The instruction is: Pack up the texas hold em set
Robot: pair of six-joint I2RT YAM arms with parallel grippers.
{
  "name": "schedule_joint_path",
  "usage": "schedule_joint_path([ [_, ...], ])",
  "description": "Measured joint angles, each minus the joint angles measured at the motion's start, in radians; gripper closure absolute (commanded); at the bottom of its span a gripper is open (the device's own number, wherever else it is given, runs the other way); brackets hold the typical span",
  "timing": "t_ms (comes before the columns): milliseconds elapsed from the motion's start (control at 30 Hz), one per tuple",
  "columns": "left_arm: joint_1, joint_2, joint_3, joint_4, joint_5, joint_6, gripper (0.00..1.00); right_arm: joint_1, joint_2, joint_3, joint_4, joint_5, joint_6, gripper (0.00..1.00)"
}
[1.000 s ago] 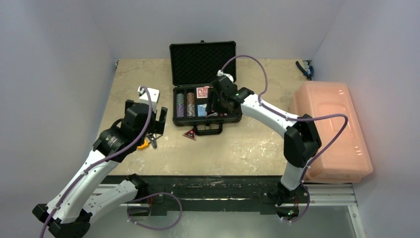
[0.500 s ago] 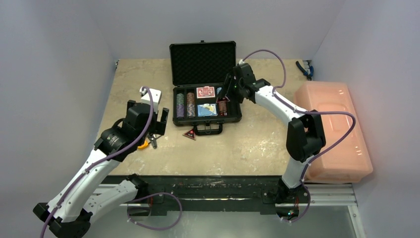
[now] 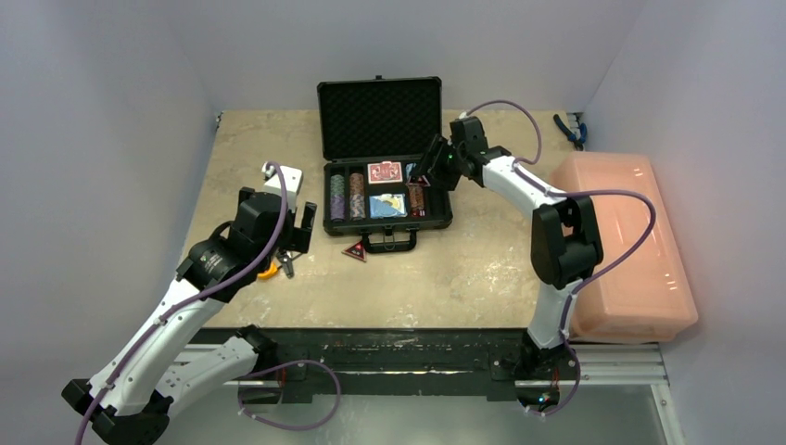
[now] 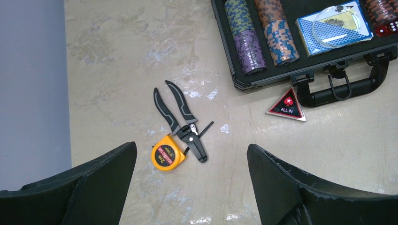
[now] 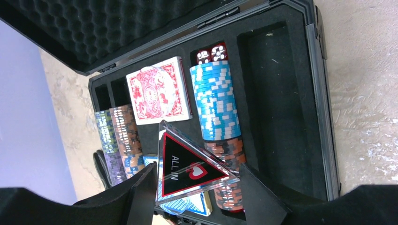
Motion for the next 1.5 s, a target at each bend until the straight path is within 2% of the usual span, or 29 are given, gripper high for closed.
schedule_joint_path([
  [500, 0.000, -0.002, 0.000, 0.002, 0.011, 0.000, 0.13, -0.081, 0.052, -0.026, 0.080, -0.093, 0.086, 0.43],
  [1500, 0.000, -0.010, 0.000, 0.006, 0.019, 0.000, 0.13, -0.124, 0.081, -0.110, 0.172, -0.095, 0.323, 0.32],
])
